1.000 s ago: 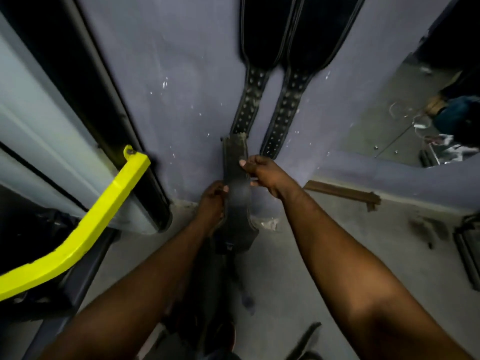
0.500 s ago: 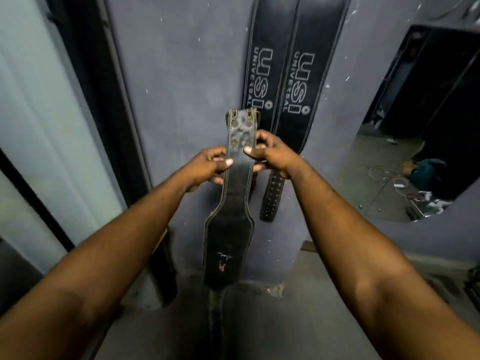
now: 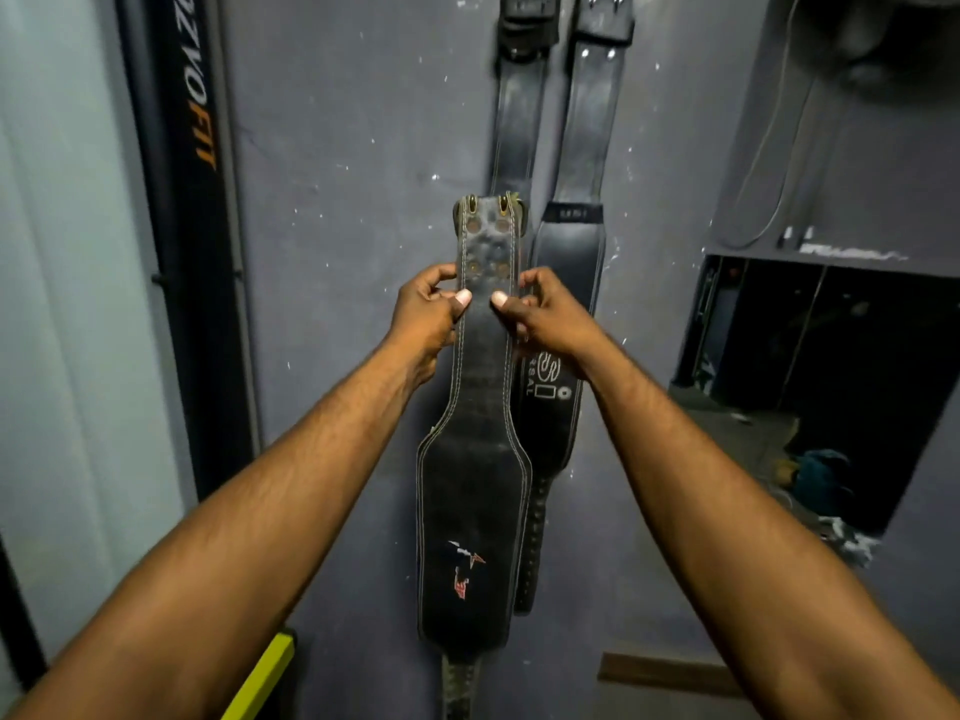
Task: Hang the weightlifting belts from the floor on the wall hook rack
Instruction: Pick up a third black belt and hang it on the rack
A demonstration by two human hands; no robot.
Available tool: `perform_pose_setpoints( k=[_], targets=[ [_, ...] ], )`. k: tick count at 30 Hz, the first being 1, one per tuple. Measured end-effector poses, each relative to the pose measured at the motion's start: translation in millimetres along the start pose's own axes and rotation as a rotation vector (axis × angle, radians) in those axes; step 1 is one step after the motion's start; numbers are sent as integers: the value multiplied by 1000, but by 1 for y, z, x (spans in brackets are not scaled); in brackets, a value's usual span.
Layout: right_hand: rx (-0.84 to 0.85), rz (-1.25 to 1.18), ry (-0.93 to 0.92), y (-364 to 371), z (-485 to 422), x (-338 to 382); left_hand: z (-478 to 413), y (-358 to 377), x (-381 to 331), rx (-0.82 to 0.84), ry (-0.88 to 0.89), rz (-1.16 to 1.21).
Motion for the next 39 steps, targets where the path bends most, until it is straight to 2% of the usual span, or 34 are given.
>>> perform_pose_setpoints(
  k=[3, 6, 9, 13, 18, 24, 27, 30, 35, 39],
  targets=[
    [125, 26, 35, -1, 8, -6, -17, 10, -34, -33, 42, 77],
    [2, -70, -117, -7, 3, -7, -31, 16, -59, 8, 134, 73],
    [-81, -102, -214, -18, -4, 5, -34, 15, -60, 112, 221, -61],
    [-132, -114, -257, -36, -14, 22, -14, 18, -23, 313, 156, -186],
    [-118, -49, -258, -39, -17, 35, -8, 26, -9, 212, 181, -142],
    [-192, -93, -290, -45, -16, 53, 2, 5, 16, 428, 3, -90],
    [-214, -93, -283, -47, -21, 65, 7, 7, 10, 319, 103, -95],
    [-238, -112, -309, -44, -18, 75, 10, 7, 1, 275, 120, -48],
    [-292, -192, -361, -57, -23, 87, 25, -1, 18, 420, -43, 52],
    [-300, -179, -369, -59, -7, 117, 35, 10, 9, 267, 101, 32]
  ],
)
Point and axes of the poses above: each hand's wrist, its own z-axis away from the middle knuckle, its own y-axis out of the palm, x = y × z, the point moved 1 cm from there along -z, towards the middle knuckle, and after that the axes turned 9 degrees about -z, right-handed, at the moved point
